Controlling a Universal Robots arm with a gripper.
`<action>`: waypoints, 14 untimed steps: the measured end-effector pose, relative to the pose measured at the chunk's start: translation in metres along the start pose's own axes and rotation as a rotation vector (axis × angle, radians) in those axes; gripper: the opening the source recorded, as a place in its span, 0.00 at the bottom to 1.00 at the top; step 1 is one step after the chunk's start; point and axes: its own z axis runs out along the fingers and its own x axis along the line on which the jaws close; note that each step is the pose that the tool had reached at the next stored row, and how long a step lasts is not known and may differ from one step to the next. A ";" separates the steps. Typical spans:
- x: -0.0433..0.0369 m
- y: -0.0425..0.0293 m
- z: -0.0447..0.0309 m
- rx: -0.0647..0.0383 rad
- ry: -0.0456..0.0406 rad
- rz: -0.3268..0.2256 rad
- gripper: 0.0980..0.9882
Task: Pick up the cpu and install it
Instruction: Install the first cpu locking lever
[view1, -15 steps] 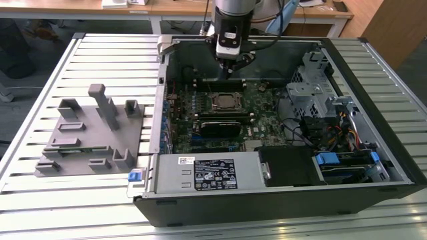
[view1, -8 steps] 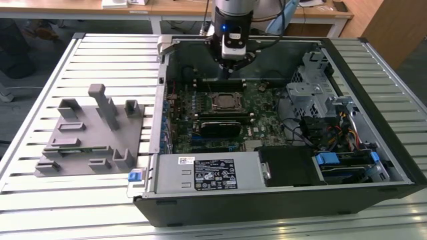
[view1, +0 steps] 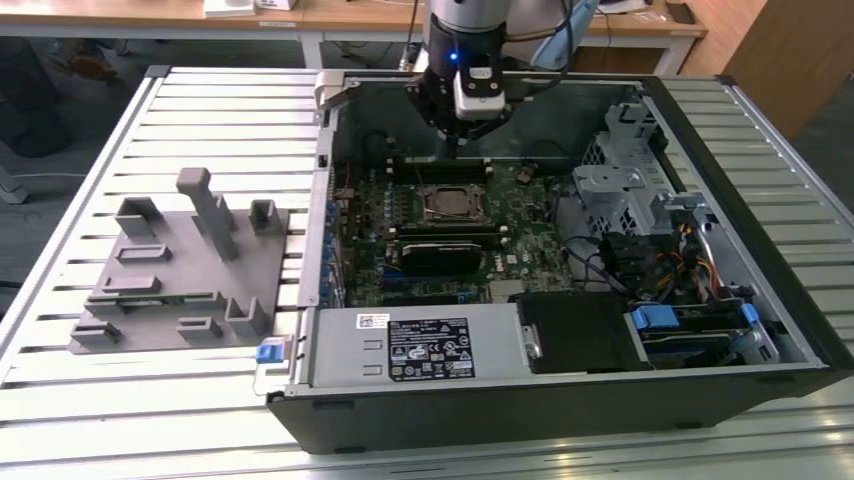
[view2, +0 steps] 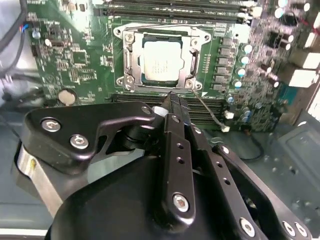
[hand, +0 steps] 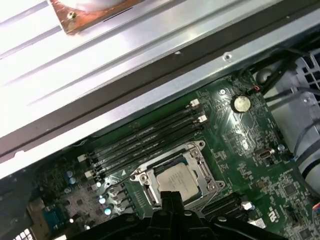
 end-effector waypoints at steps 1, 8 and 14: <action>0.0000 0.0000 0.0001 0.000 0.0006 -0.018 0.01; 0.0000 0.0000 0.0005 0.001 0.0047 -0.146 0.01; 0.0000 0.0000 0.0009 0.002 0.0082 -0.255 0.01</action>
